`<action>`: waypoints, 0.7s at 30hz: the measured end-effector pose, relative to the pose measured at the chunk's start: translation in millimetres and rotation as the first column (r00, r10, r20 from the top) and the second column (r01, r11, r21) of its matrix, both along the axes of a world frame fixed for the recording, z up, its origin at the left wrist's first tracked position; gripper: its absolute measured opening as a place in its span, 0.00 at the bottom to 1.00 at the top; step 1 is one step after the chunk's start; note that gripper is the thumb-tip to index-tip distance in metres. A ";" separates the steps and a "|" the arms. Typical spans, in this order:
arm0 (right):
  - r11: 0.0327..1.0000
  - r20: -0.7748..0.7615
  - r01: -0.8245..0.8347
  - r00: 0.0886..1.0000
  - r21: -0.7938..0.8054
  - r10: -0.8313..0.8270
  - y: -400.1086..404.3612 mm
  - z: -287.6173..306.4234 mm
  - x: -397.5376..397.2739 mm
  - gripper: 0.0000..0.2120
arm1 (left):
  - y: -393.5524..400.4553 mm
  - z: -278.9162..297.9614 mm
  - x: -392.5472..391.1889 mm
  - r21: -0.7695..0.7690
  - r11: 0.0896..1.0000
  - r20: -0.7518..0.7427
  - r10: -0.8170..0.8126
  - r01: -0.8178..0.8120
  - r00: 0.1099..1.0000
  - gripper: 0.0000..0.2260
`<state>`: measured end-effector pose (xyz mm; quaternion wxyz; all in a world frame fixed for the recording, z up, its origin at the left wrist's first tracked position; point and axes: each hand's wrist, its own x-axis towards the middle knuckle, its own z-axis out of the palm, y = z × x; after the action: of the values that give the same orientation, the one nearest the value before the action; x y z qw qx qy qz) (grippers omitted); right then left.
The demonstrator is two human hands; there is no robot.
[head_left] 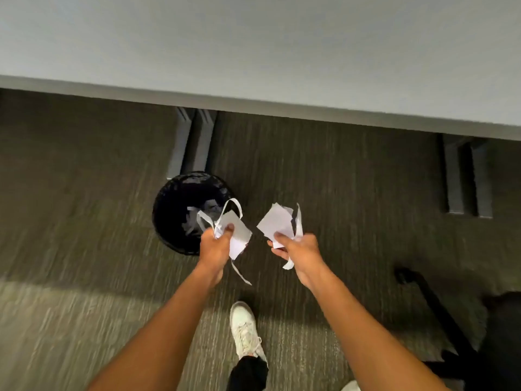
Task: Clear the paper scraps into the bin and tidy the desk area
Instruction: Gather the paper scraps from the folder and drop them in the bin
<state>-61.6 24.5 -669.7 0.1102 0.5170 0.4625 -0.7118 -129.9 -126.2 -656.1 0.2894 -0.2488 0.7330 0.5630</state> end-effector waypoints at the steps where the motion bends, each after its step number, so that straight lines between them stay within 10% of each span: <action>1: 0.999 0.021 -0.029 0.999 -0.039 0.030 -14.5 -5.7 -15.4 0.16 | -12.5 -6.2 -10.7 -0.011 1.000 0.002 0.020 -0.020 1.000 0.12; 21: 0.837 -0.055 -0.513 0.846 0.192 0.531 -143.2 -72.4 -166.2 0.24 | -104.7 -68.0 -149.5 -0.234 0.972 -0.107 -0.008 -0.018 0.994 0.22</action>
<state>-227.8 -118.7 -742.1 0.2309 0.3403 0.6501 -0.6389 -279.4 -230.9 -724.1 0.2170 -0.2526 0.8081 0.4859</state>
